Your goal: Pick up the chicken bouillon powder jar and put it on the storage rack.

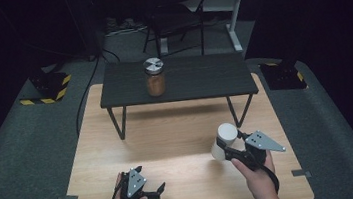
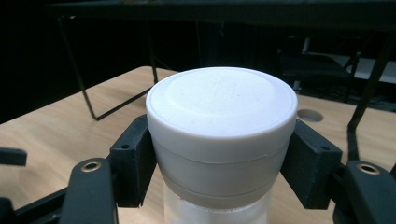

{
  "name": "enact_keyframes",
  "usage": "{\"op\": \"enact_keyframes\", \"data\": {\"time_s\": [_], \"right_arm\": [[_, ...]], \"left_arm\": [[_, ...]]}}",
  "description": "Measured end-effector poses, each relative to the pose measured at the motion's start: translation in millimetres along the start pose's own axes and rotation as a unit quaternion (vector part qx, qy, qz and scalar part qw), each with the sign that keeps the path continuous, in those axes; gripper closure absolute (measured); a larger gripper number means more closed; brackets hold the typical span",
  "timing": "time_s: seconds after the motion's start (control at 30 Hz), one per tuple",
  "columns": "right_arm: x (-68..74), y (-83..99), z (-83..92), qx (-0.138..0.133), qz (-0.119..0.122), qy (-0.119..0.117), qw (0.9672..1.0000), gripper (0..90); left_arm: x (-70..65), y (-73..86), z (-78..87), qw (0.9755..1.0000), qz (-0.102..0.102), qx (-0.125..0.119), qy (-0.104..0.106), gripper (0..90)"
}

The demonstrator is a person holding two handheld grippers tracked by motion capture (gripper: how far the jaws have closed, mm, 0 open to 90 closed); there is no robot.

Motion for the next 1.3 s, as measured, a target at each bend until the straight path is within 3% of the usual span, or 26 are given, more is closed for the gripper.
{"op": "enact_keyframes", "data": {"time_s": [0.13, 0.87, 1.3], "right_arm": [[-3.0, -12.2, 0.7, -0.008, -0.007, 0.003, 0.9999, 33.8], [-12.6, -78.4, 6.8, -0.041, 0.001, 0.021, 0.9989, 33.8], [-15.9, -113.0, 4.9, -0.055, 0.018, 0.028, 0.9980, 33.8]], "left_arm": [[0.0, 0.4, 0.3, 1.0000, 0.001, -0.001, 0.000, 0.5], [-1.2, -0.4, -0.3, 1.0000, 0.000, 0.002, 0.001, 0.5], [-0.5, -0.3, 0.1, 1.0000, 0.001, 0.002, 0.003, 0.5]]}}
Point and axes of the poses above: each handheld gripper's, and its own axes: z roughly backward along the jaws, y roughly out of its underside, x roughly to its left, the point moved 7 cm from there along -z, roughly forward along the jaws, and after that the axes turned 10 degrees about -y, right-handed, at the moved point
